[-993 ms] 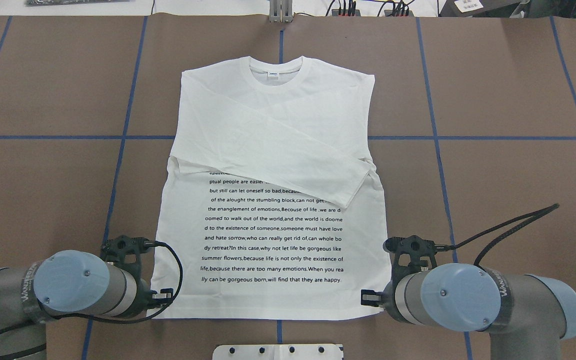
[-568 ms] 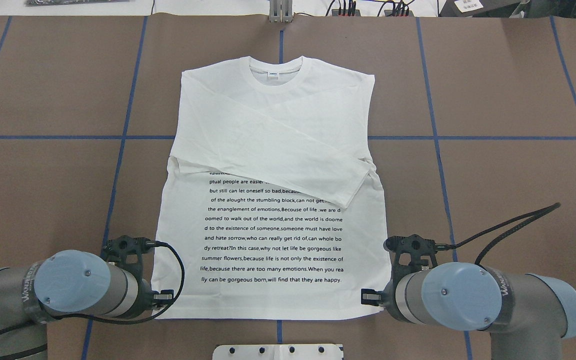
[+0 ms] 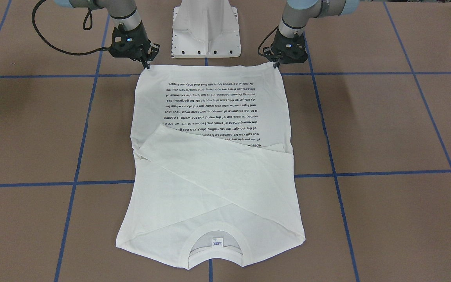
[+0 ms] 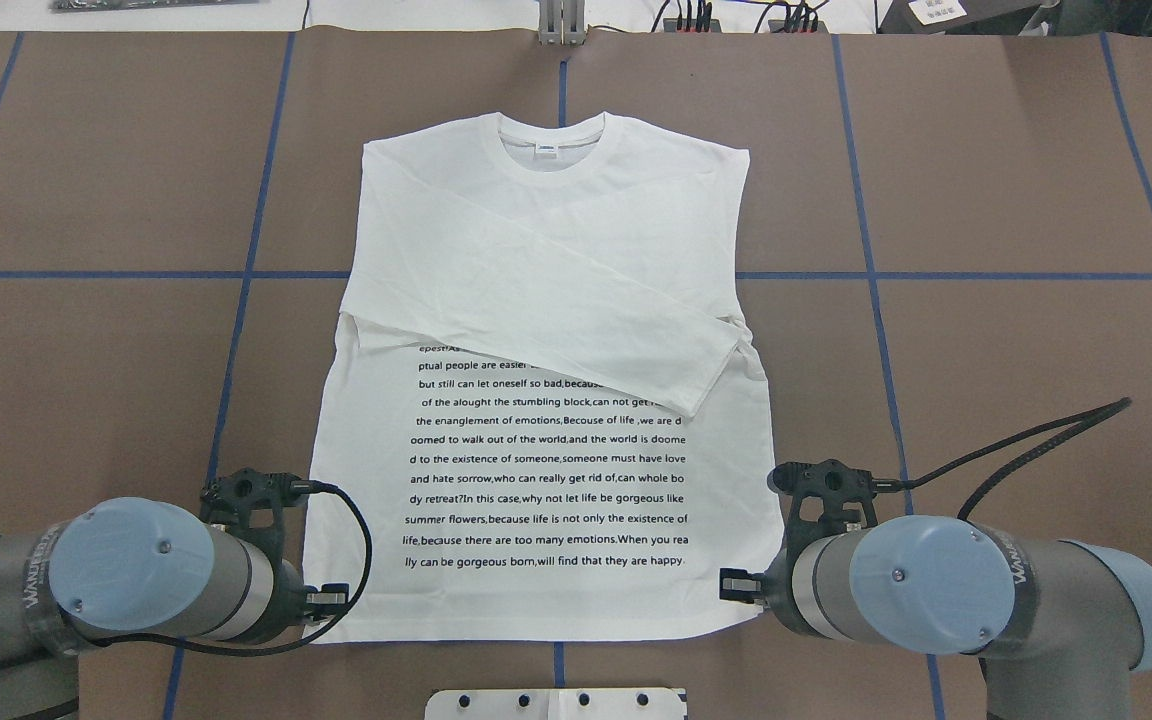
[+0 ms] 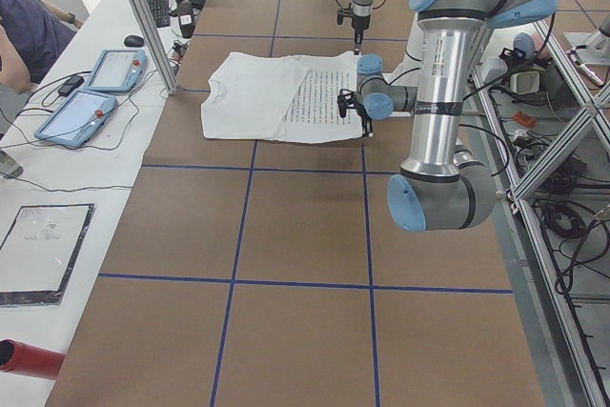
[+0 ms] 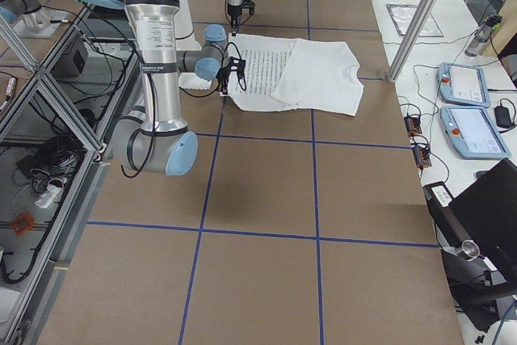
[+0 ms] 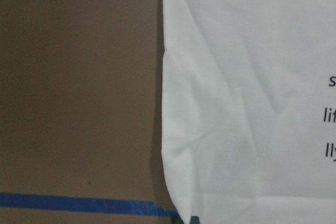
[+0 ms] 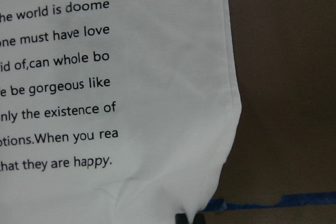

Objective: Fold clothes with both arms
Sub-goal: 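Move both grippers to the hem corners nearest the robot and grasp them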

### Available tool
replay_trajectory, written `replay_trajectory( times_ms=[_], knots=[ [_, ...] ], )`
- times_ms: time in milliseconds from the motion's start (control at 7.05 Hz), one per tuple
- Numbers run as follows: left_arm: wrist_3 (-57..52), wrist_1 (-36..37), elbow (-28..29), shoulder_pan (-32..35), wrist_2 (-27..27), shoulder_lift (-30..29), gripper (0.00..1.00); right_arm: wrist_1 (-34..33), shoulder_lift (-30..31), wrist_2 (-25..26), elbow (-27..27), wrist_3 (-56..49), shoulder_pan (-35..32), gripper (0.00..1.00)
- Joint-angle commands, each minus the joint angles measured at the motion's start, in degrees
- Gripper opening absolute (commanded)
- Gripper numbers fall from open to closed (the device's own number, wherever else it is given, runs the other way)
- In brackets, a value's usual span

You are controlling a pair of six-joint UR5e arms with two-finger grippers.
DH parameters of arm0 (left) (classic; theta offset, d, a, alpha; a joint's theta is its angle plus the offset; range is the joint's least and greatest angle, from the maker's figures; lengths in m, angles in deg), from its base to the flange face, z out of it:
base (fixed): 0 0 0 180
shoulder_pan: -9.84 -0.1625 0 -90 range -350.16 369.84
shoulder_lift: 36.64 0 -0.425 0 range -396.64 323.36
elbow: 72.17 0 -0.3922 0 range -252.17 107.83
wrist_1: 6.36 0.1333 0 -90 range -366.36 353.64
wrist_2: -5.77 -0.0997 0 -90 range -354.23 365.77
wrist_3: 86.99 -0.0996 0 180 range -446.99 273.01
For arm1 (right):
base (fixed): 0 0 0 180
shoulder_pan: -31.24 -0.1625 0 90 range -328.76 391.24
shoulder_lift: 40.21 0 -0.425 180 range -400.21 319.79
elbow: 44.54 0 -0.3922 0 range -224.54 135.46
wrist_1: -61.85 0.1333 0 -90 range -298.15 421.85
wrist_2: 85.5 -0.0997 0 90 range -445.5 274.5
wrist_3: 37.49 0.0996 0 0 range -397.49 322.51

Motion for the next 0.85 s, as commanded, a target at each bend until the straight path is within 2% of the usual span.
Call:
replay_trajectory(
  times_ms=[0,284,710],
  knots=[
    [-0.17,1.48,-2.14,0.35,0.16,0.01,0.0,0.1,0.53,-2.48,1.07,-0.66,-2.93,0.0],
    [-2.44,1.49,-2.76,2.45,0.25,-0.08,0.0,0.19,0.45,-5.12,1.16,-0.75,-6.1,0.0],
    [-7.9,1.49,-2.67,10.61,6.65,-0.17,0.0,0.19,0.63,-5.39,1.07,-1.36,-7.51,0.0]
  ],
)
